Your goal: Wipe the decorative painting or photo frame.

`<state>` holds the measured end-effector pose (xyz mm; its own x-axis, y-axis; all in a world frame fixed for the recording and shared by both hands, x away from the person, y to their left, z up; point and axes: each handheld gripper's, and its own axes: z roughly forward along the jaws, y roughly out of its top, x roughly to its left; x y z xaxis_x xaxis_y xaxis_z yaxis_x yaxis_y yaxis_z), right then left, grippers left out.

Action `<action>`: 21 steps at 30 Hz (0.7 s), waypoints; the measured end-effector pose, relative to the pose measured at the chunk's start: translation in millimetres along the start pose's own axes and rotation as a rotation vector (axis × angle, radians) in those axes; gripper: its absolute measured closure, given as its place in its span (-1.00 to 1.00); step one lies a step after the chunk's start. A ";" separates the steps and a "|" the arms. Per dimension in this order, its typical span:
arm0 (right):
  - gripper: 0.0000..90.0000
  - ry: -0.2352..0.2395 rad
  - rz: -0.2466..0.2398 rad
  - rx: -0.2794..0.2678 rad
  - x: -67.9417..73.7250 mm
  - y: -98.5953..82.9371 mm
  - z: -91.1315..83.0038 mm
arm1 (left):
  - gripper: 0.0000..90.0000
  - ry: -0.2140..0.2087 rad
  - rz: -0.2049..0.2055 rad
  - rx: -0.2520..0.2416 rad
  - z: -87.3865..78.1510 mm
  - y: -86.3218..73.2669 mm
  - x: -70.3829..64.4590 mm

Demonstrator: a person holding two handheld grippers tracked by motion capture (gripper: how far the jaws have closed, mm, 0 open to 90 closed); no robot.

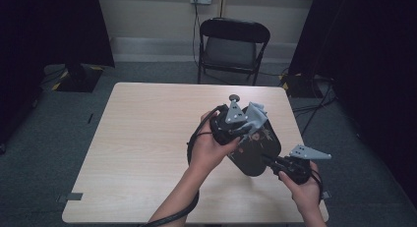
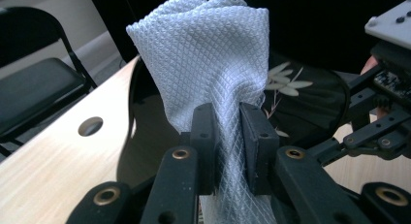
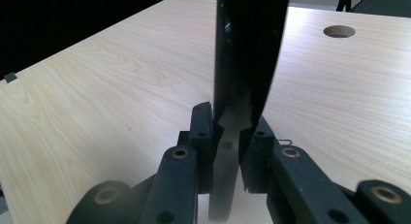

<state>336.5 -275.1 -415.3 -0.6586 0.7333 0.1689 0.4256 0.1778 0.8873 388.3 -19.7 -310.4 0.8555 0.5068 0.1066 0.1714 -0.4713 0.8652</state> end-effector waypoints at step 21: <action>0.75 -0.004 -0.002 0.000 0.8 0.6 0.5 | 0.72 -0.023 -0.035 0.093 22.8 -51.2 -3.3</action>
<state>336.5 -274.1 -414.9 -0.6571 0.7354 0.1656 0.4243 0.1793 0.8876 387.8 -13.7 -366.2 0.8592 0.5076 0.0649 0.2447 -0.5190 0.8190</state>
